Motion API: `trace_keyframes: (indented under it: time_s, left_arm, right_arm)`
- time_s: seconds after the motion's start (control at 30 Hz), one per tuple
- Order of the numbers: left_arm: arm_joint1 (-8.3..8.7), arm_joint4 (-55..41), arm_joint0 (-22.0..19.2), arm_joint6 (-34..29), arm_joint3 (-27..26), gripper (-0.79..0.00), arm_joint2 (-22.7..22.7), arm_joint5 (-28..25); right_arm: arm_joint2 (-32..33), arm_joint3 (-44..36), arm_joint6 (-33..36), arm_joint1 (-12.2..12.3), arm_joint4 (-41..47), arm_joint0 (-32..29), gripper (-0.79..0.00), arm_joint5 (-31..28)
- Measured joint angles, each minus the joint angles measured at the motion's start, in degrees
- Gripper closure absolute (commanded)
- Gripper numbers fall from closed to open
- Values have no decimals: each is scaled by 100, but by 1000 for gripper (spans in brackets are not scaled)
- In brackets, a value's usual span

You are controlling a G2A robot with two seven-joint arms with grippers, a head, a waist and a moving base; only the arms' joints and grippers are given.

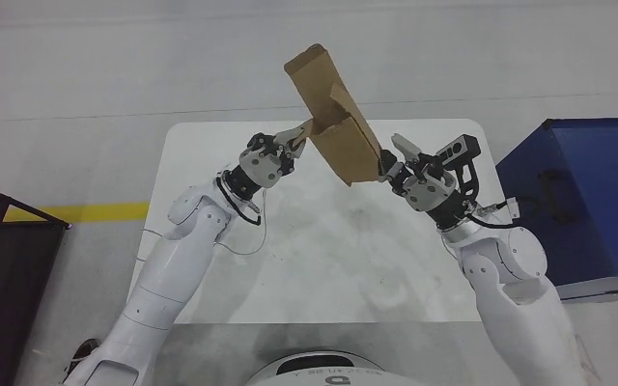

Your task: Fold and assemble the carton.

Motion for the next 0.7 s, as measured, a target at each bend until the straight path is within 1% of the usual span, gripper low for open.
trace_keyframes:
  time_s: [0.07, 0.17, 0.23, 0.3, 0.4, 0.43, 0.6, 0.63, 0.7]
  left_arm:
    - [13, 181, 34, -43, -25, 0, -32, -15]
    - [20, 288, 85, -49, -42, 0, -68, -12]
    - [20, 329, 107, -39, -56, 0, -81, -1]
    - [17, 314, 123, -42, -67, 0, -89, 10]
    - [8, 248, 146, -45, -75, 0, -95, 35]
    - [4, 223, 153, -30, -79, 0, -97, 49]
    - [-20, 0, 201, 132, -85, 0, -112, 141]
    - [-21, 6, 210, 161, -81, 0, -113, 173]
    - [-20, 55, 230, 201, -71, 0, -110, 219]
  right_arm:
    - [-16, 15, 25, -3, -31, 32, -382, 14]
    - [-29, 27, 54, -5, -78, 63, -323, 43]
    - [-32, 30, 77, -6, -105, 79, -320, 77]
    - [-29, 34, 95, -6, -120, 87, -339, 106]
    - [-17, 34, 94, -8, -122, 86, -397, 144]
    - [-10, 35, 86, -11, -107, 78, -437, 148]
    - [30, 64, 62, -21, 16, 44, -391, 152]
    - [35, 67, 70, -22, 29, 39, -372, 162]
    - [37, 66, 87, -22, 29, 33, -296, 204]
